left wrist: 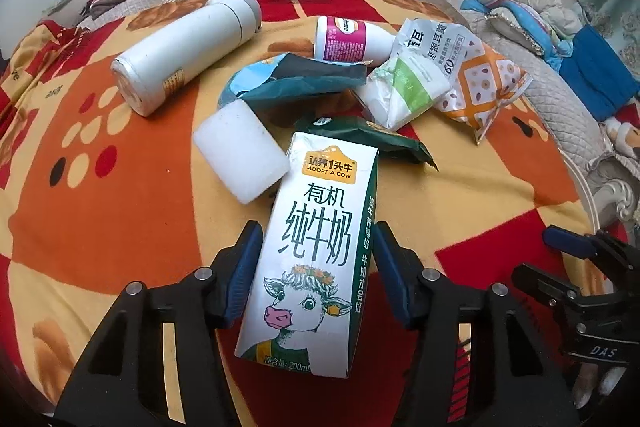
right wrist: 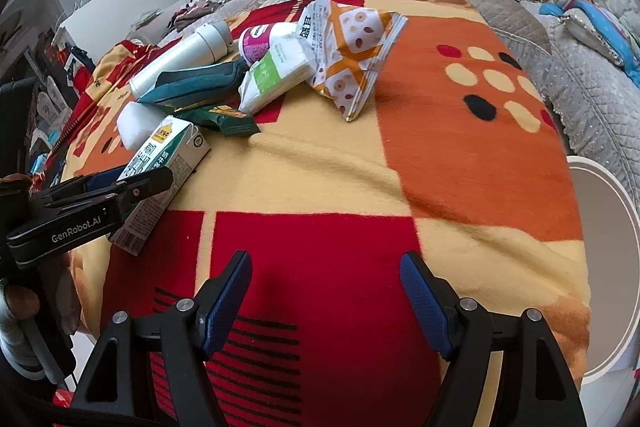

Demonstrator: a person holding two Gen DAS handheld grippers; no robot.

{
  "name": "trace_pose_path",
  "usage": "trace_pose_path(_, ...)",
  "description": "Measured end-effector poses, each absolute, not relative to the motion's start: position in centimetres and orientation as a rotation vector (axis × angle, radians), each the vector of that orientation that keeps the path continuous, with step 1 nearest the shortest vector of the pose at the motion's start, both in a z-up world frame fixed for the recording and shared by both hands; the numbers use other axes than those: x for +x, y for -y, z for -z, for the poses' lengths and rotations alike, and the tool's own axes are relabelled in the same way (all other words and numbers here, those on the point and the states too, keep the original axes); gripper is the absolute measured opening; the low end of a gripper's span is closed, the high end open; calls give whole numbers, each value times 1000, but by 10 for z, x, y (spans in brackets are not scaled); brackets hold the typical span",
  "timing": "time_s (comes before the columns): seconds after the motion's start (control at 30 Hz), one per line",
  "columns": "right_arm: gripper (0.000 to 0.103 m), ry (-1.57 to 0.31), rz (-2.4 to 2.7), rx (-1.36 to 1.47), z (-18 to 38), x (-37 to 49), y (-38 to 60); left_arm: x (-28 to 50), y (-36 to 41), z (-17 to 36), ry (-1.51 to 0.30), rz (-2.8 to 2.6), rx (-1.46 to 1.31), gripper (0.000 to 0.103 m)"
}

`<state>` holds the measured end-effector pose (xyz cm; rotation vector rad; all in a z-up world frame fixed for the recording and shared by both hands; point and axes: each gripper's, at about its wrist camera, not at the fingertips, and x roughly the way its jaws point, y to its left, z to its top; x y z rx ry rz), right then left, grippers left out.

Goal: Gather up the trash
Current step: 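Move back to the blanket and grasp the milk carton with the left gripper, then grasp the white sponge with the right gripper while the left gripper holds the milk carton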

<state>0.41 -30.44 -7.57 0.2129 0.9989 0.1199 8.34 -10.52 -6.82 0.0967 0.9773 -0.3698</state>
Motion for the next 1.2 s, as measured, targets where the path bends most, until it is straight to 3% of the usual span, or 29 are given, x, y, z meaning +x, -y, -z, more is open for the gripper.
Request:
trace_pose_path(0.43,74,-1000,-220,217,74,29,275,52,32,60,-997,319,65,54)
trace_pose_path(1.1,74,-957,-360,201,48,111,137,59,-57,62,-972,175,-71,54)
trace_pose_path(1.17,70,-961,-340,199,51,119,136,58,-57,60,-965,179,-82,54)
trace_pose_path(1.2,52,-958,-330,200,53,120,137,58,-57,59,-962,182,-85,54)
